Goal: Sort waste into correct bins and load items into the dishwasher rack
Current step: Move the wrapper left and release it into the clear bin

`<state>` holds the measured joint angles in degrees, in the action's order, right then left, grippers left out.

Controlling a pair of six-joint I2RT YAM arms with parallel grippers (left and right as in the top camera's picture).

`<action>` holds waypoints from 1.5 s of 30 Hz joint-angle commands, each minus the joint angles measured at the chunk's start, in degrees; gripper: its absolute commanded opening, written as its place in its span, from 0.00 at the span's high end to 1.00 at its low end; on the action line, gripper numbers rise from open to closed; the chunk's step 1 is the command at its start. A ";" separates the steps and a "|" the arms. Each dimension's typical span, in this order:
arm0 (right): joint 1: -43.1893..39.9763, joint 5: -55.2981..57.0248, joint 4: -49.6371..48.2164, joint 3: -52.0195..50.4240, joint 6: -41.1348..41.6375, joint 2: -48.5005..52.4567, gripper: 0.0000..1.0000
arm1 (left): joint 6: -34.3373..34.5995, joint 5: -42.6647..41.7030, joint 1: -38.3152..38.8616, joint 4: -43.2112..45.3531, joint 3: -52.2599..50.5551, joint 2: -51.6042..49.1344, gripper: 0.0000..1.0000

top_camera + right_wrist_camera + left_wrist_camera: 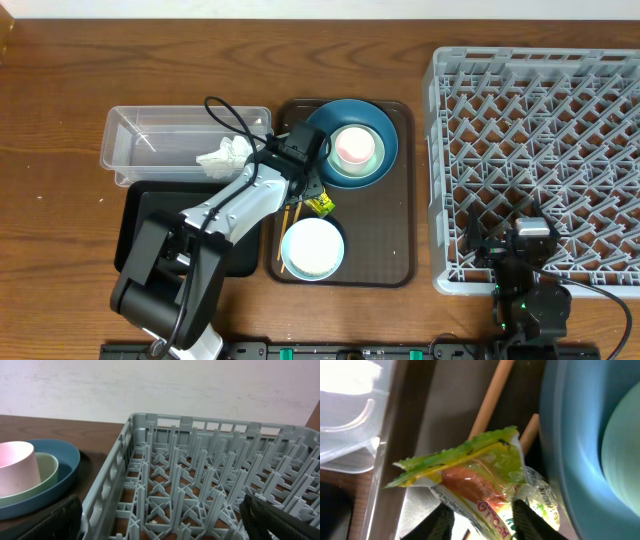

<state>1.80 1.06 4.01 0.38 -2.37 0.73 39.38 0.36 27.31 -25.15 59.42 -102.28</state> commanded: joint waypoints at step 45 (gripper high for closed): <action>-0.02 0.20 0.24 -0.09 -0.72 -0.09 0.01 | -5.31 11.69 -18.95 1.73 -0.44 19.08 0.32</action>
<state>1.80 1.06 4.01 0.38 -2.37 0.73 34.17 11.92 8.58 -24.36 58.94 -82.54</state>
